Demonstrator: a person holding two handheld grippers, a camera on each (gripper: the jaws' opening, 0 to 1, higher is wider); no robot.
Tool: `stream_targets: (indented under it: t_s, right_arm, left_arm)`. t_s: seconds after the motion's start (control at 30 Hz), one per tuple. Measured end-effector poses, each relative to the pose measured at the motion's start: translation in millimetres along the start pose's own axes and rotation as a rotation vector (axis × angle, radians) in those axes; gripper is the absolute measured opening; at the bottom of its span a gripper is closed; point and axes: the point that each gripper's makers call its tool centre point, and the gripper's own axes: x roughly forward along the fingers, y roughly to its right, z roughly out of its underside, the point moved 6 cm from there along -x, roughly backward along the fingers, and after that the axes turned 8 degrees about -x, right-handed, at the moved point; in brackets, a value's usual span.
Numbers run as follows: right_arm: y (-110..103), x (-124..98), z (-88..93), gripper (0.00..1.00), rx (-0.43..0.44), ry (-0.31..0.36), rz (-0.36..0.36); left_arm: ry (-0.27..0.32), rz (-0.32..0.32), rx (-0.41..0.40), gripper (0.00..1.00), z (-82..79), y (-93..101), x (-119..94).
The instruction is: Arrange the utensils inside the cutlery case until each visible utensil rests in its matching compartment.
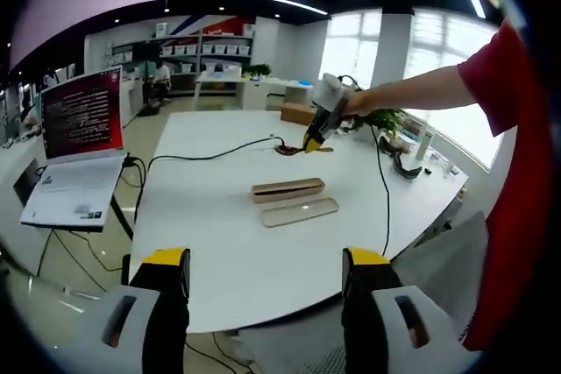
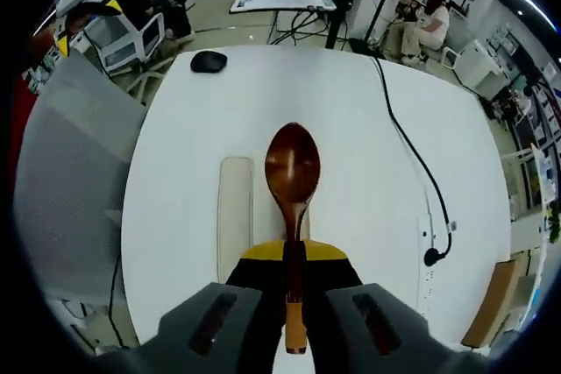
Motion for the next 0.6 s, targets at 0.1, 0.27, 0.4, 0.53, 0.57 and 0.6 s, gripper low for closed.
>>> stream_targets:
  t_s: [0.1, 0.27, 0.4, 0.53, 0.57, 0.6]
  right_arm:
    - [3, 3, 3.4, 0.01, 0.016, -0.006, 0.002]
    - [8, 7, 7.8, 0.01, 0.035, -0.007, 0.006]
    - [9, 17, 15.0, 0.01, 0.034, -0.023, 0.007]
    - [5, 34, 19.3, 0.01, 0.076, -0.007, 0.002]
    - [3, 38, 19.3, 0.01, 0.079, -0.006, 0.001]
    - [2, 43, 19.2, 0.01, 0.085, -0.009, -0.004]
  left_arm:
    - [0.0, 0.003, -0.008, 0.72, 1.1, -1.0, 0]
    - [-0.021, -0.003, -0.014, 0.72, 8.5, -5.2, 1]
    - [-0.029, -0.003, -0.026, 0.72, 12.8, -5.7, 3]
    - [-0.035, 0.0, -0.027, 0.72, 14.2, -4.9, 6]
    - [-0.035, 0.0, -0.028, 0.72, 14.1, -5.0, 6]
    - [-0.035, 0.003, -0.032, 0.72, 14.1, -5.3, 7]
